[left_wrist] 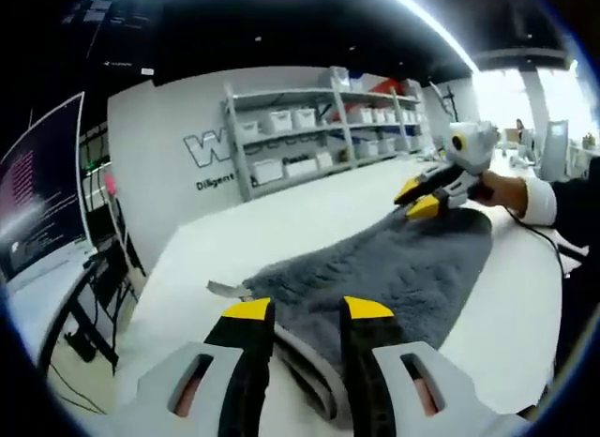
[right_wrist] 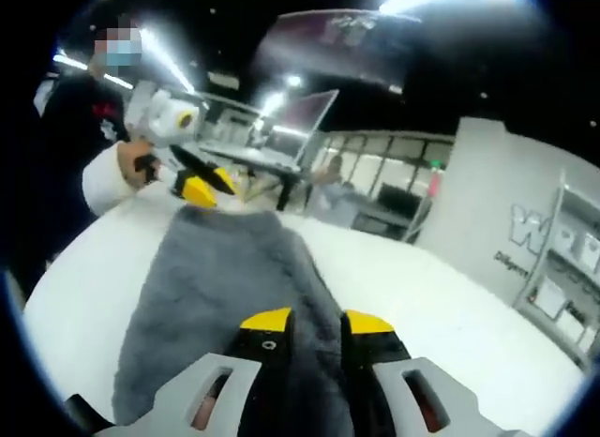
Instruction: Open the folded towel by lifting each exposed corner and separating the folded layers until the towel lies flat within the target outline without major curled edges
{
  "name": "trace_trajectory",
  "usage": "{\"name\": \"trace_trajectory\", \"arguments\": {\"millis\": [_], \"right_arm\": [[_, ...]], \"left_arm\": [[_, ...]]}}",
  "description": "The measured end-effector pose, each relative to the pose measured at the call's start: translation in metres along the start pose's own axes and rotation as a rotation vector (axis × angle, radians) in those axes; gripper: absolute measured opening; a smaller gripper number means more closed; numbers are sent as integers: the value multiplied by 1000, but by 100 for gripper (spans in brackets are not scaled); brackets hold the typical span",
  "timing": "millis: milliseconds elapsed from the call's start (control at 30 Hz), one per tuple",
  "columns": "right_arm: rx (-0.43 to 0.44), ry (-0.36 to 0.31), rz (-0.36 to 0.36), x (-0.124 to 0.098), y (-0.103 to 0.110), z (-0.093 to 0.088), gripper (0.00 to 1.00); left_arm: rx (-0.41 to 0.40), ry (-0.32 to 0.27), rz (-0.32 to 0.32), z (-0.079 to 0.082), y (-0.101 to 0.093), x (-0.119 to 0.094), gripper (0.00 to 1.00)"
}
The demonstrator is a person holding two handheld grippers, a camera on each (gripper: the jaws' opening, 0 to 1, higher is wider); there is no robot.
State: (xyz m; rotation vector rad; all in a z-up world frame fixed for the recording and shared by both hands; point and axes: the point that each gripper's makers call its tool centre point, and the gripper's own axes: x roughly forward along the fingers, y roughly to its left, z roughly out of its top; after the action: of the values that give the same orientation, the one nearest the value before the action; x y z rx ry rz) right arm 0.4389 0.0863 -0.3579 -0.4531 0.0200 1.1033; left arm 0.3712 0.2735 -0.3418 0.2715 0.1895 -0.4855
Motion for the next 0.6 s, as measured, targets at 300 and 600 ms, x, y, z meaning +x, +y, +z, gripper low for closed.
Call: {"name": "trace_trajectory", "arguments": {"millis": [300, 600], "right_arm": [[91, 93, -6, -12, -15, -29, 22], [146, 133, 11, -23, -29, -48, 23]], "left_arm": [[22, 66, -217, -11, -41, 0, 23], [59, 144, -280, -29, -53, 1, 22]]}}
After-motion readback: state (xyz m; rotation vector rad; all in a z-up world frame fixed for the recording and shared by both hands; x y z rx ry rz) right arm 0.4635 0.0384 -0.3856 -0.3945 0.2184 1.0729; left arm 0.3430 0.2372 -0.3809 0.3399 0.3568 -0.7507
